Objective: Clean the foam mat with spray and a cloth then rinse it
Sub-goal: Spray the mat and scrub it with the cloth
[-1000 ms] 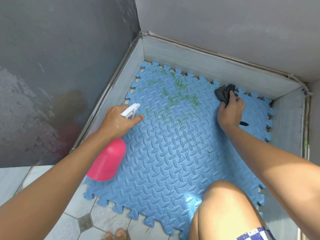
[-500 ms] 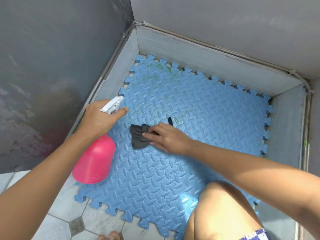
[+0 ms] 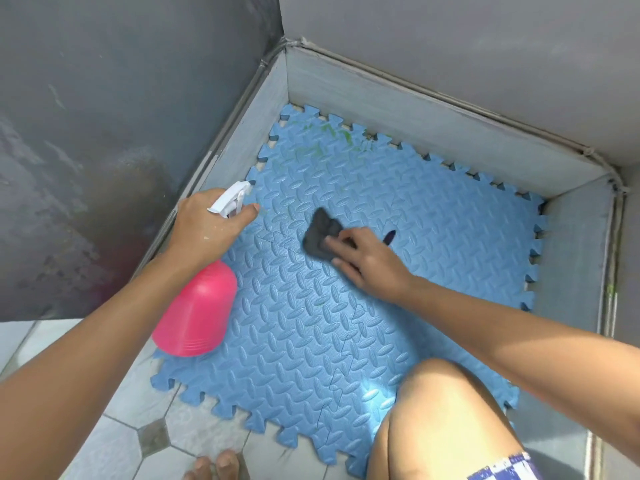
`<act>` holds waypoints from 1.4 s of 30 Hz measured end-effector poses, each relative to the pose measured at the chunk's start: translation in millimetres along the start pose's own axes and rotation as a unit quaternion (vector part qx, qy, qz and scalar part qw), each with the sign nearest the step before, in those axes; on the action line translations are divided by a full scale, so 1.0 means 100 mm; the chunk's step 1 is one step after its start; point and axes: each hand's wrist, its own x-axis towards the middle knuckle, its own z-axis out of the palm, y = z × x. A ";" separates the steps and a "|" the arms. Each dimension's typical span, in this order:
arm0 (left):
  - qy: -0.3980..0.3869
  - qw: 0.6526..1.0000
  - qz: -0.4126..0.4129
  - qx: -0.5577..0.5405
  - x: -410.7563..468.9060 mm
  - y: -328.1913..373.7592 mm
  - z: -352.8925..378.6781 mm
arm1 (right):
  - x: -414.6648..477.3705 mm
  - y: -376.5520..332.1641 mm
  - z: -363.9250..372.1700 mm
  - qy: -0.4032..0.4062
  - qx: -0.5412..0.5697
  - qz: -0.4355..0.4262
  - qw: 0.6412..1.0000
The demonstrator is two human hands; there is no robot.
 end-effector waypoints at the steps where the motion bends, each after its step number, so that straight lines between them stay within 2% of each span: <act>1: 0.012 1.000 0.001 0.008 -0.01 0.00 0.00 | 0.05 -0.07 0.05 -0.028 0.008 -0.064 0.998; 3: 0.027 0.999 0.001 0.023 -0.03 0.02 -0.01 | 0.27 -0.12 0.12 -0.052 0.016 -0.144 0.988; 5: 0.030 0.999 0.000 0.026 -0.03 0.01 -0.02 | 0.59 -0.09 0.17 -0.054 0.015 -0.182 0.982; 8: 0.028 1.000 0.000 0.013 -0.02 -0.01 -0.03 | 1.19 0.12 0.16 -0.054 -0.011 -0.176 0.983; 10: 0.027 1.000 -0.003 0.013 -0.01 -0.01 -0.01 | 1.58 0.42 0.08 -0.010 -0.031 -0.083 0.996; 11: 0.025 1.000 -0.006 0.012 0.00 -0.01 0.00 | 1.73 0.59 0.02 0.028 -0.028 0.015 0.999; 13: 0.020 1.000 -0.011 0.009 0.03 -0.02 0.03 | 1.92 0.90 -0.11 0.093 -0.013 0.231 0.968; 14: 0.013 1.000 -0.015 0.008 0.05 -0.03 0.04 | 1.95 0.98 -0.14 0.106 -0.016 0.289 0.951; 15: 0.006 1.000 -0.019 0.009 0.06 -0.04 0.06 | 1.95 1.01 -0.16 0.107 -0.028 0.303 0.947; 18: -0.001 1.000 -0.027 0.008 0.07 -0.01 0.06 | 1.70 0.99 -0.18 0.104 -0.062 0.263 0.957; 25: 0.012 0.999 -0.029 -0.007 0.06 -0.01 0.06 | 0.52 1.40 -0.44 0.159 -0.102 0.401 0.896; 30: 0.017 0.999 -0.013 -0.030 0.03 -0.04 0.03 | 0.56 1.31 -0.33 0.181 -0.088 0.412 0.889; 33: 0.021 0.999 -0.009 -0.036 0.03 -0.05 0.01 | 1.12 1.05 -0.14 0.183 -0.068 0.358 0.913; 36: 0.019 0.999 -0.001 -0.031 0.02 -0.09 0.00 | 1.84 0.75 0.08 0.144 -0.071 0.306 0.938; 39: 0.021 0.999 0.005 -0.031 0.01 -0.10 -0.01 | 2.47 0.61 0.20 0.091 -0.060 0.305 0.946; 42: 0.020 0.999 0.006 -0.036 0.00 -0.12 -0.02 | 2.73 0.56 0.26 0.070 -0.043 0.309 0.947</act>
